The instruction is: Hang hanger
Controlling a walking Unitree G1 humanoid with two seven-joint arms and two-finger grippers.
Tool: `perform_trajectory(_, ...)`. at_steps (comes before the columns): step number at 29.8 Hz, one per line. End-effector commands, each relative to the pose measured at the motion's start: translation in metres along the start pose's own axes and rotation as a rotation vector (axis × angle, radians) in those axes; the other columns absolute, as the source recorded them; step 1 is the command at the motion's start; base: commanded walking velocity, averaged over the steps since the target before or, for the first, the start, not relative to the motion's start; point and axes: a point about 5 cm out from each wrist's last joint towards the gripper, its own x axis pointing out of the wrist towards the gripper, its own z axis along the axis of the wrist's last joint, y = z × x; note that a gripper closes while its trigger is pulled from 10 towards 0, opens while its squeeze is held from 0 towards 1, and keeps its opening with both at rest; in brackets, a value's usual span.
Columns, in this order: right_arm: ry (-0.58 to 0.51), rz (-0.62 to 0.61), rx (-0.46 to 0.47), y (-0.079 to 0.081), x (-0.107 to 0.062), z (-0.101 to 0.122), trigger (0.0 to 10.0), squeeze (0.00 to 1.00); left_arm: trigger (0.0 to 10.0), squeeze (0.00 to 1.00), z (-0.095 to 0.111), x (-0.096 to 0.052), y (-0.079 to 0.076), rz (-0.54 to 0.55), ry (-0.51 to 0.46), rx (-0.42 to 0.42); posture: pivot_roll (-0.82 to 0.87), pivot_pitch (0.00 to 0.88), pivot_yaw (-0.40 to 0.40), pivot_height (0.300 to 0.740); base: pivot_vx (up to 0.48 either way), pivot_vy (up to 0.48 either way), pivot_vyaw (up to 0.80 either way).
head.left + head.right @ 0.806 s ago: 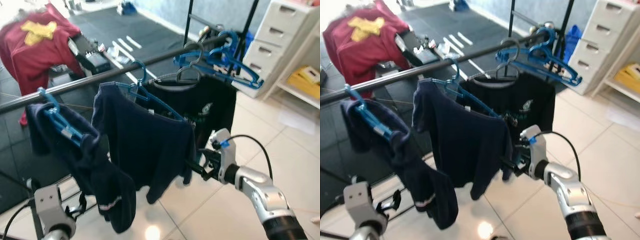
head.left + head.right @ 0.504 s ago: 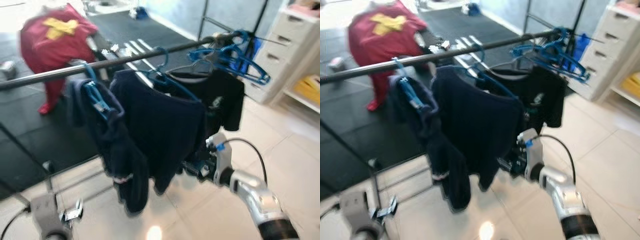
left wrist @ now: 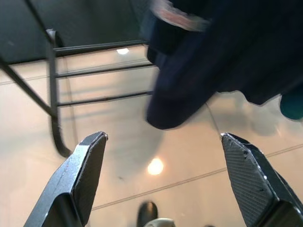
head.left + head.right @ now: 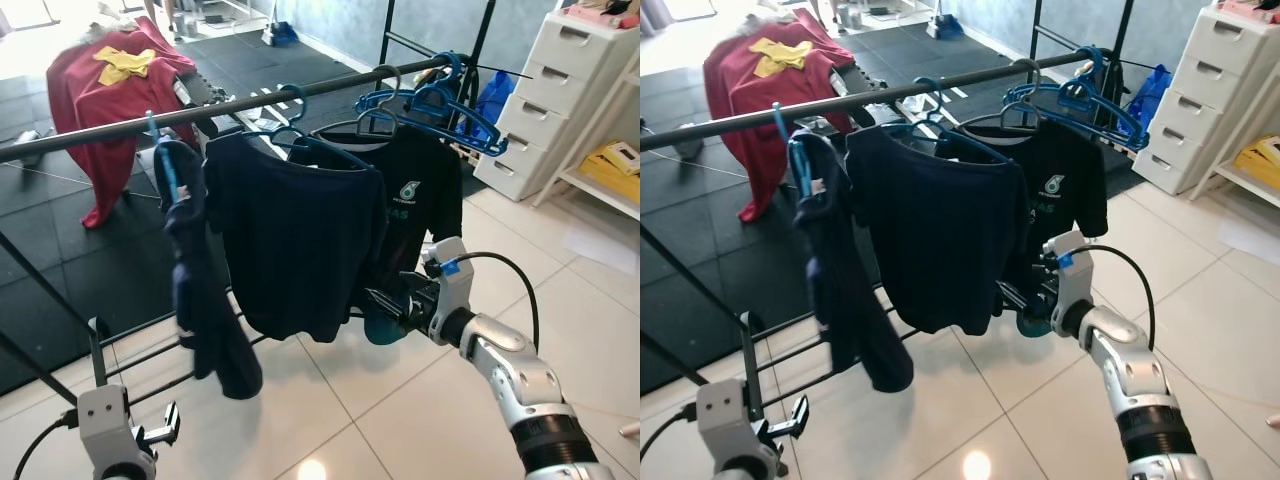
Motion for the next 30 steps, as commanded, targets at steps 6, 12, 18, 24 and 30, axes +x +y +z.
perform_trajectory(6,-0.077,0.003,0.003,0.0,0.003,0.017,10.0,0.0,10.0,0.0,-0.005,-0.002,0.001,0.0,0.022,-0.004,-0.14,0.166,-0.035,0.74,0.0,-0.458,0.0)
perform_trajectory(12,-0.097,0.014,0.031,0.0,0.003,0.022,10.0,0.0,10.0,0.0,-0.005,-0.001,0.0,-0.002,0.024,-0.006,-0.14,0.166,-0.035,0.74,0.0,-0.458,0.49)
perform_trajectory(18,-0.111,0.003,0.016,-0.003,0.003,0.027,10.0,0.0,10.0,0.0,-0.005,-0.001,-0.001,-0.007,0.026,-0.007,-0.14,0.166,-0.034,0.74,0.0,-0.458,0.74)
perform_trajectory(24,-0.14,-0.026,-0.002,-0.008,0.003,0.038,10.0,0.0,10.0,0.0,-0.005,0.0,-0.001,-0.011,0.026,-0.002,-0.14,0.166,-0.034,0.74,0.0,-0.458,0.73)
perform_trajectory(30,-0.156,-0.034,-0.014,-0.01,0.003,0.044,10.0,0.0,10.0,0.0,-0.005,0.0,-0.002,-0.015,0.027,0.001,-0.14,0.166,-0.033,0.74,0.0,-0.458,0.73)
